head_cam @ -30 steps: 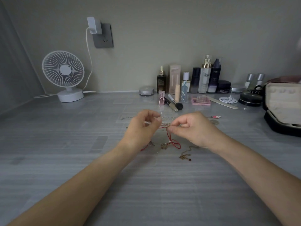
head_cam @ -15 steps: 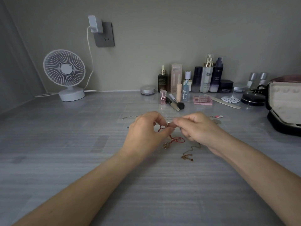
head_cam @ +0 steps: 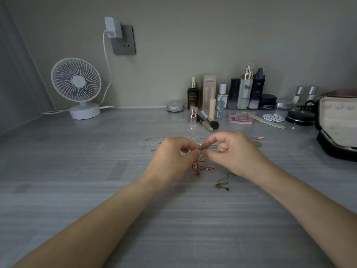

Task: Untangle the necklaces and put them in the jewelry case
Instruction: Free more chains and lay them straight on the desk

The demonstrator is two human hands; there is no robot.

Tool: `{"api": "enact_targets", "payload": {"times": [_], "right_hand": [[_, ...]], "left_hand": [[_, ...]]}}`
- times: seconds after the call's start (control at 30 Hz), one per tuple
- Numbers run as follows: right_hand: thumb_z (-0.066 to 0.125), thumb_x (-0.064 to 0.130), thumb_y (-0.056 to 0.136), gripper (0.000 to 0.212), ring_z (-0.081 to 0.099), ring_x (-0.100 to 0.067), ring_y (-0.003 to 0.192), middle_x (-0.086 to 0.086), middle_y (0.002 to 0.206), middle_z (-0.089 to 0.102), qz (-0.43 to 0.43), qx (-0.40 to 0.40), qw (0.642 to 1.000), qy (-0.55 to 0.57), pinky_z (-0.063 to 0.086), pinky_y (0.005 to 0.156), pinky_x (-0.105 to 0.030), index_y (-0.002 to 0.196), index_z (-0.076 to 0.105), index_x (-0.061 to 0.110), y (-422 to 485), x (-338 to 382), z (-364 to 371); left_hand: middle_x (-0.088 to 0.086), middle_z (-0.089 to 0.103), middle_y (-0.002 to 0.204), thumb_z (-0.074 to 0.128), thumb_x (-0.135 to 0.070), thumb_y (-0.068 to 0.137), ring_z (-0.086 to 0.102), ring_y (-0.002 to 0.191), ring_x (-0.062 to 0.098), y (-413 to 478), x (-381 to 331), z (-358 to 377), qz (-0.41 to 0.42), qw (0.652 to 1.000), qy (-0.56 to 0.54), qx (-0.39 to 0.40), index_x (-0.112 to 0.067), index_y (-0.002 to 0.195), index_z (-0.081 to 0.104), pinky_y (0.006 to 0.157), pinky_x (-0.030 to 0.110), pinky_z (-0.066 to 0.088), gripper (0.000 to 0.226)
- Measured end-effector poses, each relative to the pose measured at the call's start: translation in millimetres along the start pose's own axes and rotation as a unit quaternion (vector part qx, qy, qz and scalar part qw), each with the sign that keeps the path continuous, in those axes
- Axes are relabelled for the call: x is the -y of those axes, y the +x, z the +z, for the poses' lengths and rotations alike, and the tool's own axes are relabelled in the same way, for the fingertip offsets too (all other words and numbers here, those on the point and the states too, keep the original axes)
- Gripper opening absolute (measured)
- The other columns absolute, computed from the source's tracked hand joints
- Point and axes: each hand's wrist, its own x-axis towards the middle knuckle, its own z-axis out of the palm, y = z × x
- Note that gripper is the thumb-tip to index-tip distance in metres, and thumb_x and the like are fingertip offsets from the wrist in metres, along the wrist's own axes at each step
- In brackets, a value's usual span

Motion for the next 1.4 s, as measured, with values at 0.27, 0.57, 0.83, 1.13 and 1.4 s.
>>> {"api": "enact_targets", "payload": {"times": [0.27,0.57,0.83,1.13,1.4], "right_hand": [[0.064,0.015,0.079,0.007,0.032,-0.006,0.034,0.008,0.034,0.039,0.004,-0.01,1.0,-0.012,0.034,0.047,-0.021,0.075,0.062,0.019,2,-5,-1],[0.066,0.012,0.081,0.015,0.035,-0.007,0.046,0.003,0.05,0.041,0.019,-0.001,0.997,0.075,0.033,0.048,-0.015,0.068,0.064,0.021,5,-4,-1],[0.059,0.017,0.087,0.014,0.05,0.016,0.053,0.028,0.054,0.058,0.001,0.014,1.0,0.002,0.037,0.051,-0.004,0.081,0.069,0.024,2,0,-2],[0.064,0.026,0.083,0.01,0.05,0.015,0.064,0.018,0.067,0.055,-0.033,-0.016,0.997,-0.073,0.035,0.056,-0.003,0.086,0.073,0.022,3,-2,0],[0.055,0.034,0.089,0.028,0.053,-0.013,0.056,-0.012,0.066,0.065,0.021,0.011,0.999,-0.038,0.043,0.058,-0.024,0.075,0.069,0.014,5,-6,-5]], "left_hand": [[-0.018,0.061,0.068,0.065,-0.015,0.082,0.054,0.064,-0.007,3,-2,-1,-0.012,0.998,-0.053,-0.013,-0.034,0.065,0.061,0.057,0.003,0.039,0.026],[-0.013,0.064,0.07,0.07,-0.02,0.078,0.056,0.065,0.001,1,-3,3,-0.01,0.997,-0.069,0.018,-0.031,0.071,0.064,0.059,0.01,0.044,0.014],[-0.011,0.062,0.066,0.068,-0.012,0.08,0.053,0.056,-0.006,1,-4,1,-0.011,0.996,-0.094,0.004,-0.028,0.067,0.063,0.055,0.005,0.041,0.021],[-0.011,0.06,0.062,0.067,-0.015,0.081,0.052,0.05,-0.007,1,-6,0,-0.024,0.995,-0.096,-0.004,-0.028,0.066,0.062,0.049,0.006,0.039,0.021],[-0.008,0.062,0.06,0.06,-0.011,0.085,0.054,0.058,0.002,5,-6,-7,-0.085,0.976,-0.195,-0.05,-0.022,0.069,0.06,0.064,0.018,0.044,0.019]]}}
